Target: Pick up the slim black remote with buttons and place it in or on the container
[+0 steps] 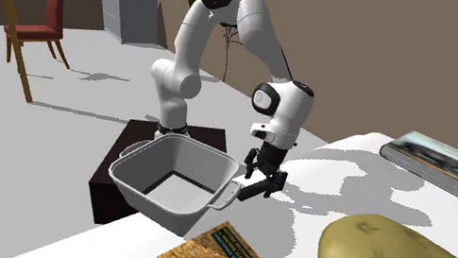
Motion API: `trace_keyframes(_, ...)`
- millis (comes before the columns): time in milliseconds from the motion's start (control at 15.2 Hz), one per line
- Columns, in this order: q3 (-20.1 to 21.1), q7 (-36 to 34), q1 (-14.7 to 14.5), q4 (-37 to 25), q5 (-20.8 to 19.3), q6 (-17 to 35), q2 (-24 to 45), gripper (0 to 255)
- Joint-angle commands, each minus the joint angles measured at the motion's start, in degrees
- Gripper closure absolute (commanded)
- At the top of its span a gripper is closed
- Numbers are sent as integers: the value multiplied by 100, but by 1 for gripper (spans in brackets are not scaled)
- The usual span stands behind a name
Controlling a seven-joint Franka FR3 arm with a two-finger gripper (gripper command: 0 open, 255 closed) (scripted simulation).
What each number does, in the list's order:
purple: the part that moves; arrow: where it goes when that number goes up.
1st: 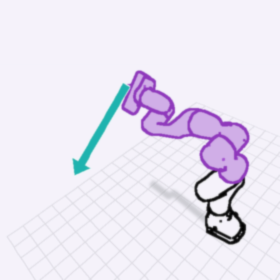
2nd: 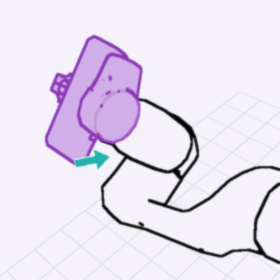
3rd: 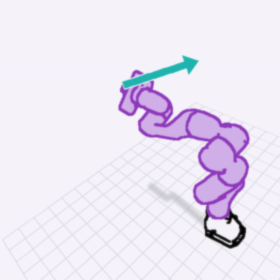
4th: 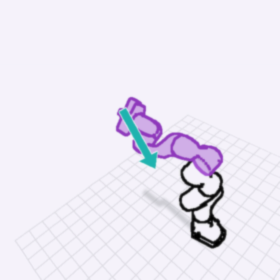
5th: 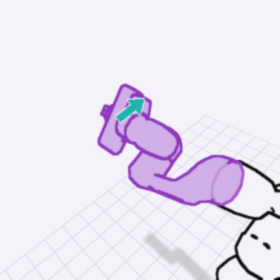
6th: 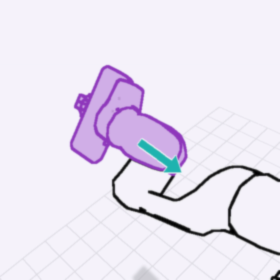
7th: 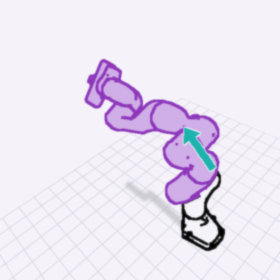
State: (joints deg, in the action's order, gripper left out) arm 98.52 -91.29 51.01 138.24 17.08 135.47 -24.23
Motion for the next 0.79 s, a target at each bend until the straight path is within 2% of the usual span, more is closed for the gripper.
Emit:
trace_keyframes(0, 0, 0, 0, 0, 0, 0, 0, 255)
trace_keyframes(594, 3, -1, 3, 1, -2, 2, 1, 255)
trace_keyframes(726, -308, -36, -270, -26, -94, -139, 48, 255)
